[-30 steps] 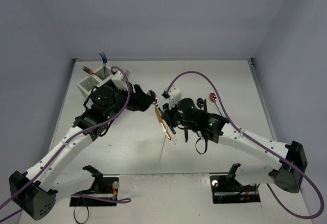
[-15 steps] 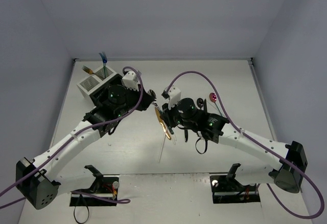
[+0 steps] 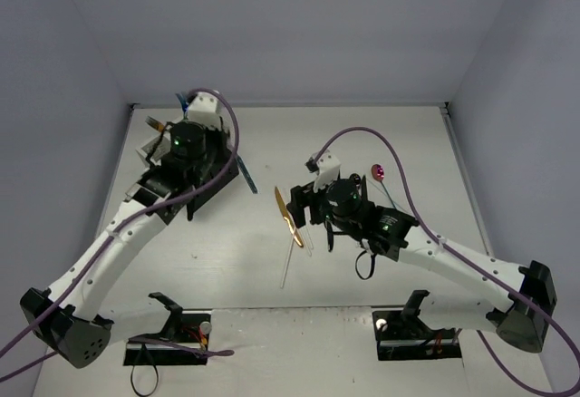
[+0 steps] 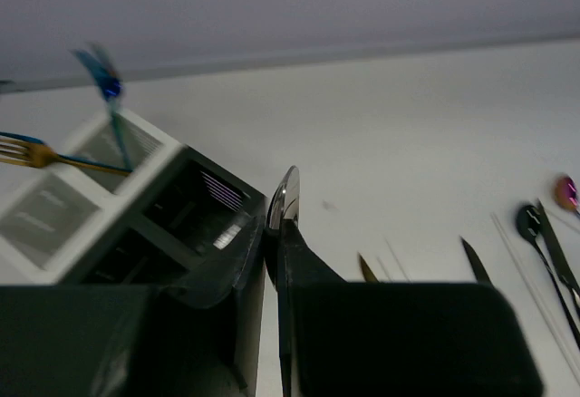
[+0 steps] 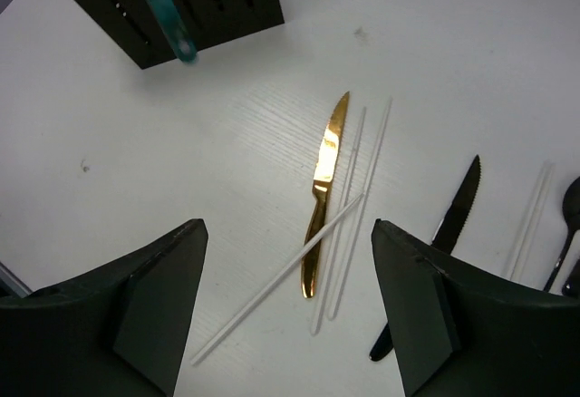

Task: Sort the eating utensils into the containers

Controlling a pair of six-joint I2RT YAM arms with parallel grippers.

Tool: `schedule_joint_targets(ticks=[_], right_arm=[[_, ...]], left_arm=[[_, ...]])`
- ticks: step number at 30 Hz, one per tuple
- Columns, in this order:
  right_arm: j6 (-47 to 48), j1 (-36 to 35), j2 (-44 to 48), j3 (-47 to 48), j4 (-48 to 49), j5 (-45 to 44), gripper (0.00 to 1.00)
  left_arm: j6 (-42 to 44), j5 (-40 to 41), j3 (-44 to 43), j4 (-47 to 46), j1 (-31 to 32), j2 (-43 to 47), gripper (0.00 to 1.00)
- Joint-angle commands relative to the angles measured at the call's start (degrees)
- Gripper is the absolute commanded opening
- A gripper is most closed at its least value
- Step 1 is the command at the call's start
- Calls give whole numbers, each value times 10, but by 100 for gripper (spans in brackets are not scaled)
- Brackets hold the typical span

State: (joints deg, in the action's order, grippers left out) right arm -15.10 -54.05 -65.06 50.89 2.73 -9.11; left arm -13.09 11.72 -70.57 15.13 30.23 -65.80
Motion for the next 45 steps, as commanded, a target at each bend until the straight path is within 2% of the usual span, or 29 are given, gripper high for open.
schedule_joint_targets(ticks=[1, 4, 8, 13, 20, 27, 30, 33, 36, 38, 41, 43, 45], right_arm=[[-29, 20, 52, -23, 18, -40, 71], [-37, 32, 80, -38, 3, -44, 71], [-44, 53, 106, -52, -16, -45, 72], [-54, 78, 124, -66, -26, -50, 72], [-71, 102, 119, -80, -49, -100, 73], [-92, 180, 57, -68, -77, -90, 72], [-92, 237, 25, -63, -77, -47, 72], [-88, 294, -10, -60, -77, -10, 68], [-79, 323, -53, -51, -77, 6, 62], [-65, 329, -86, -36, -76, 8, 57], [-44, 330, -132, -9, -75, 16, 40], [-36, 332, -166, 7, -73, 20, 28], [-32, 334, -196, 17, -71, 25, 22]], left_arm=[[74, 49, -100, -42, -98, -28, 0], [105, 52, -142, -55, -133, -77, 0], [129, 51, -150, -115, -164, -130, 0], [148, 44, -156, -137, -184, -191, 0], [152, 30, -99, -194, -184, -232, 1], [119, 7, -77, -183, -182, -234, 16], [111, 2, -84, -165, -181, -218, 35], [99, -10, -95, -134, -181, -191, 56], [77, -20, -103, -103, -180, -156, 66], [57, -31, -112, -66, -179, -140, 70], [16, -66, -107, -17, -176, -97, 70], [-4, -100, -64, -13, -174, -62, 71], [-23, -117, -23, -8, -174, -28, 71]])
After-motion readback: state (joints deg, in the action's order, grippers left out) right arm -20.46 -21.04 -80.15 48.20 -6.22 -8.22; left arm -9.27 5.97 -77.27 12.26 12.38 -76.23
